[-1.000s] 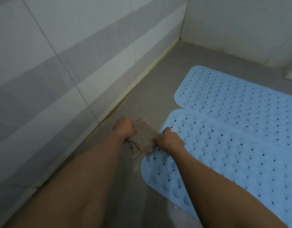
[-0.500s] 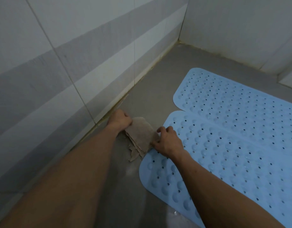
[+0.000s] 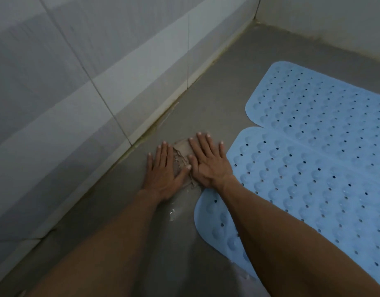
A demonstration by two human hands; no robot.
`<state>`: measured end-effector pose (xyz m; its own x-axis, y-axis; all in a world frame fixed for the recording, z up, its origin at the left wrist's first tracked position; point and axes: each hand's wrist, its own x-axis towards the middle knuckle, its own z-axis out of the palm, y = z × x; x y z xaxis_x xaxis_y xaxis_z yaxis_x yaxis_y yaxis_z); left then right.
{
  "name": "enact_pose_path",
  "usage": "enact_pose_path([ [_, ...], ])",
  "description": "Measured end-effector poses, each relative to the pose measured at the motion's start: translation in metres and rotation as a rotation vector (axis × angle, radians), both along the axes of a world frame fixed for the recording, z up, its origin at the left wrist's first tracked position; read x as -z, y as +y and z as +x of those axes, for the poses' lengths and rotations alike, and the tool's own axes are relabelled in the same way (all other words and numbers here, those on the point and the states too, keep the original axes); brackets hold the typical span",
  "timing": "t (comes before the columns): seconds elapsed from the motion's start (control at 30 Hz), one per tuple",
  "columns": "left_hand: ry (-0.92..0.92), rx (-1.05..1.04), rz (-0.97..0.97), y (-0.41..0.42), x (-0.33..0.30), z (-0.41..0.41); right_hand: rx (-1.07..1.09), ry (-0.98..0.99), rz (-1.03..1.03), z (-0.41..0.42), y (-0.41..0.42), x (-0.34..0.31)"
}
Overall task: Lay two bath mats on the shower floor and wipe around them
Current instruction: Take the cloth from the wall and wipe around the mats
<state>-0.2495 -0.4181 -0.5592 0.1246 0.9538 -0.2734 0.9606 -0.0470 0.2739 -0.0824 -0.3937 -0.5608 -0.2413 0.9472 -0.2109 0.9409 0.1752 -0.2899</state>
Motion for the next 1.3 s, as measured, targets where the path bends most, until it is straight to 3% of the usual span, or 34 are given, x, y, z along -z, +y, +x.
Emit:
enact_pose_path([
  [0.17, 0.032, -0.01, 0.112, -0.005, 0.005, 0.025, 0.003, -0.028, -0.036, 0.006, 0.019, -0.005],
  [0.43, 0.135, -0.059, 0.118, -0.009, 0.014, 0.051, -0.004, -0.097, -0.072, 0.053, 0.096, -0.01],
  [0.67, 0.073, -0.053, 0.141, -0.004, -0.006, 0.089, -0.031, -0.119, -0.044, 0.072, 0.12, -0.015],
  [0.8, 0.017, -0.233, 0.072, 0.01, -0.007, 0.165, -0.094, -0.118, 0.028, 0.083, 0.132, -0.01],
  [0.97, 0.004, -0.28, 0.241, 0.008, 0.008, 0.185, -0.085, -0.139, 0.081, 0.113, 0.186, -0.008],
  [1.1, 0.0, -0.268, 0.26, 0.009, 0.01, 0.188, -0.033, -0.141, 0.053, 0.124, 0.224, -0.008],
  [1.17, 0.006, -0.222, 0.256, 0.012, 0.006, 0.188, -0.037, -0.136, 0.028, 0.122, 0.229, -0.011],
  [1.3, 0.046, 0.159, 0.313, 0.038, -0.006, 0.212, -0.077, -0.163, 0.027, 0.122, 0.231, -0.012],
])
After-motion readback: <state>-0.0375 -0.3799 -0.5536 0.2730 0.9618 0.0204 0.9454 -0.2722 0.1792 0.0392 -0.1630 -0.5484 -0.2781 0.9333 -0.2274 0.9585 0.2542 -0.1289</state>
